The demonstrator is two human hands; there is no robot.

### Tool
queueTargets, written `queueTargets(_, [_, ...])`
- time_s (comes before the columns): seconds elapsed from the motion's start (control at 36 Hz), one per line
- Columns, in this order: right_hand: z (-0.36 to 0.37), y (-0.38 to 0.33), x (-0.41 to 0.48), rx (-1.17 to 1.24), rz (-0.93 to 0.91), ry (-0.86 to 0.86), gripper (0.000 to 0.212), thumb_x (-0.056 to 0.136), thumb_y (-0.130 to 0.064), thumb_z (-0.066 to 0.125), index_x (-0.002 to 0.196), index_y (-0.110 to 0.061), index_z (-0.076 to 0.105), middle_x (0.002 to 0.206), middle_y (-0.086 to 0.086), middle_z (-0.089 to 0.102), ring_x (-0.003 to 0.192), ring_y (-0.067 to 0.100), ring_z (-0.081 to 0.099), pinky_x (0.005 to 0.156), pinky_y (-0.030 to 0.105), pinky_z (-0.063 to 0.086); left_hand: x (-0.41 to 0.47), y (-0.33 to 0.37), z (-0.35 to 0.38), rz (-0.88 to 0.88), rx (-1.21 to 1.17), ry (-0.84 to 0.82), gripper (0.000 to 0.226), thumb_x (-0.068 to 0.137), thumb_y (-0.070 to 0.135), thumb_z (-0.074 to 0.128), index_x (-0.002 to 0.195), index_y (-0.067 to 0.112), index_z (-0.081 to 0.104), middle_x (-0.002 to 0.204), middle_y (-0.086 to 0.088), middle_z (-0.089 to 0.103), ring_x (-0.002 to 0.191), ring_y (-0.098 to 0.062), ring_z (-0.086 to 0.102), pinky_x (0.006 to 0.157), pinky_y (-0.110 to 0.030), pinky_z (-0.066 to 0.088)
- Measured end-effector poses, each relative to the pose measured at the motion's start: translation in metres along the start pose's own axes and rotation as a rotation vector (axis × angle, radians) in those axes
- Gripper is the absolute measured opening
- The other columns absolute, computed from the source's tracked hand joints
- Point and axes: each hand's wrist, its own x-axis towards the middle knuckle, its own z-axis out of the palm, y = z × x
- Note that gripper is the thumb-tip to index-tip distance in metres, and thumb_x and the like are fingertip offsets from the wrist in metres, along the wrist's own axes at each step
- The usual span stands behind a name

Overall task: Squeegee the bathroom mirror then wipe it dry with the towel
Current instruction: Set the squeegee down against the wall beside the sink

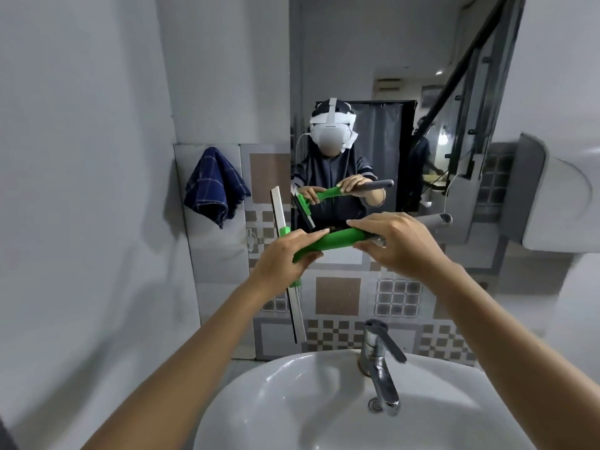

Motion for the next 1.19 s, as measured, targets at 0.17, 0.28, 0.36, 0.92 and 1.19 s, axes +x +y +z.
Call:
queueTargets(0.17, [0.037,-0.039,0.015,0.198,0.184,0.306,0.052,0.08,-0.013,0.07,0.128,-0.003,0.053,0.133,0.013,0.054,0.129,0.027,0.045,0.111,0.045,0.033,-0.029,-0.003,-0.001,-0.219,-0.058,0.207,0.043,0.088,0.015,0.059,0.13,0.014,0.049,0.094,-0.004,0.061,0.08,-0.014,0.054,0.07,-0.027,0.049])
queueTargets(0.28, [0.053,-0.079,0.022,0.437,0.412,0.413,0.059,0.089,-0.02,0.059,0.141,-0.005,0.035,0.152,0.013,0.028,0.143,0.022,0.019,0.114,0.032,0.02,-0.05,-0.009,0.009,-0.391,-0.131,0.365,0.038,0.09,0.017,0.057,0.128,0.013,0.051,0.11,-0.006,0.062,0.098,-0.017,0.057,0.087,-0.03,0.051])
queueTargets(0.36, [0.068,-0.102,0.029,0.592,0.526,0.315,0.074,0.091,-0.034,0.055,0.149,-0.012,0.014,0.158,0.004,0.006,0.145,0.015,0.002,0.113,0.027,0.009,-0.064,-0.006,0.013,-0.473,-0.206,0.447,0.041,0.09,0.034,0.052,0.13,0.024,0.047,0.108,-0.002,0.061,0.094,-0.015,0.058,0.083,-0.03,0.052])
queueTargets(0.92, [0.163,-0.135,0.067,1.175,0.62,0.05,0.087,0.081,0.0,0.066,0.146,-0.031,0.017,0.123,0.009,0.056,0.113,0.025,0.058,0.085,0.043,0.056,-0.13,-0.063,0.005,-0.578,-0.24,0.177,0.049,0.091,0.04,0.046,0.128,0.061,0.022,0.112,0.005,0.056,0.095,-0.001,0.055,0.081,-0.02,0.05])
queueTargets(1.19, [0.229,-0.157,0.044,1.215,0.614,-0.063,0.084,0.083,0.002,0.063,0.145,-0.034,0.018,0.14,0.012,0.045,0.124,0.025,0.049,0.095,0.045,0.05,-0.177,-0.101,0.02,-0.741,-0.261,0.05,0.061,0.094,0.023,0.052,0.131,0.057,0.017,0.112,0.012,0.053,0.096,0.005,0.055,0.08,-0.009,0.045])
